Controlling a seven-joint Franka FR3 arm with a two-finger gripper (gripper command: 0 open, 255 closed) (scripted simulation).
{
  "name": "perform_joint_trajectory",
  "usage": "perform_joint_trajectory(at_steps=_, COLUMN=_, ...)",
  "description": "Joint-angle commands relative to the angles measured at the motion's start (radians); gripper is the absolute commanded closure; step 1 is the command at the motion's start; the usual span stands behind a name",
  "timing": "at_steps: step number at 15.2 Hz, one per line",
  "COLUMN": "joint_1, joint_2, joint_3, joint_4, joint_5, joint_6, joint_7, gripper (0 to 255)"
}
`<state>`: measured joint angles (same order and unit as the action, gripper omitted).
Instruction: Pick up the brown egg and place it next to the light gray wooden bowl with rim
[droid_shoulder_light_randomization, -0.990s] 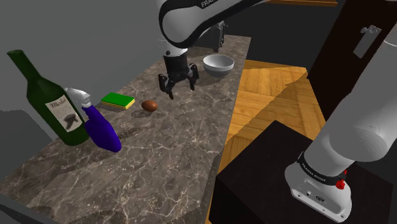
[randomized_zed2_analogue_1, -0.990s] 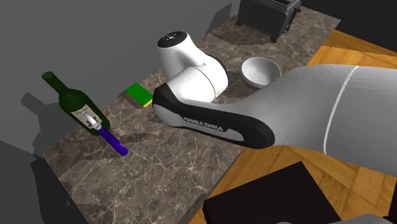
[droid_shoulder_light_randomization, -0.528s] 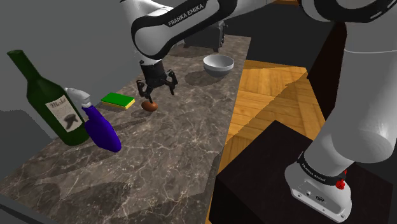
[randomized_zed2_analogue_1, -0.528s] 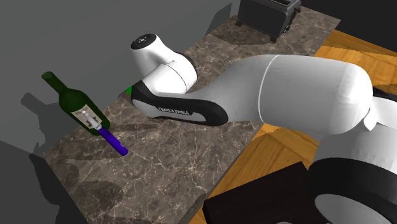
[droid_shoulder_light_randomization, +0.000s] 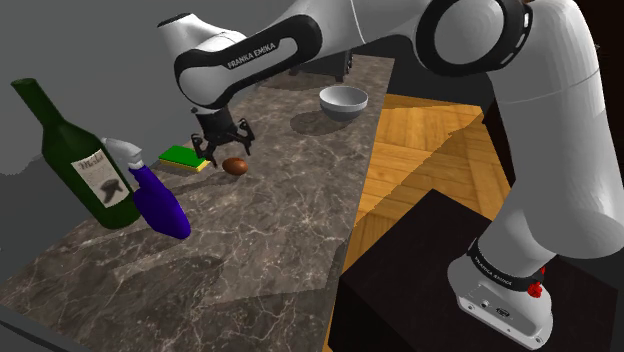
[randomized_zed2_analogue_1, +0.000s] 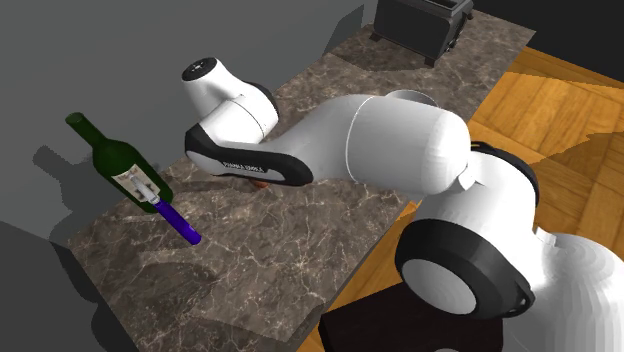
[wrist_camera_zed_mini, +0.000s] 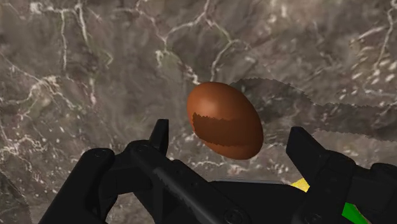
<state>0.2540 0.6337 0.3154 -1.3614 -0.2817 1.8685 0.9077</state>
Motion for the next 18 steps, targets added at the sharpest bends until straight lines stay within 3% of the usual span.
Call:
perform_joint_trajectory(at_steps=1, joint_1=0.000, joint_2=0.010, joint_3=-0.003, joint_4=-0.009, joint_5=-0.004, joint_6=0.019, joint_7=0.004, gripper=0)
perform_joint_trajectory(at_steps=5, joint_1=-0.005, joint_2=0.024, joint_3=-0.008, joint_4=-0.048, joint_5=-0.011, joint_6=0.071, joint_7=0.010, gripper=0)
perform_joint_trajectory(at_steps=13, joint_1=-0.005, joint_2=0.024, joint_3=-0.008, joint_4=-0.048, joint_5=-0.011, joint_6=0.071, joint_7=0.010, gripper=0)
perform_joint_trajectory(at_steps=14, joint_1=-0.005, joint_2=0.024, joint_3=-0.008, joint_4=-0.048, joint_5=-0.011, joint_6=0.071, joint_7=0.010, gripper=255)
perform_joint_trajectory(at_steps=18, joint_1=-0.005, joint_2=0.025, joint_3=-0.008, joint_4=-0.048, joint_5=-0.012, joint_6=0.071, joint_7=0.010, gripper=255)
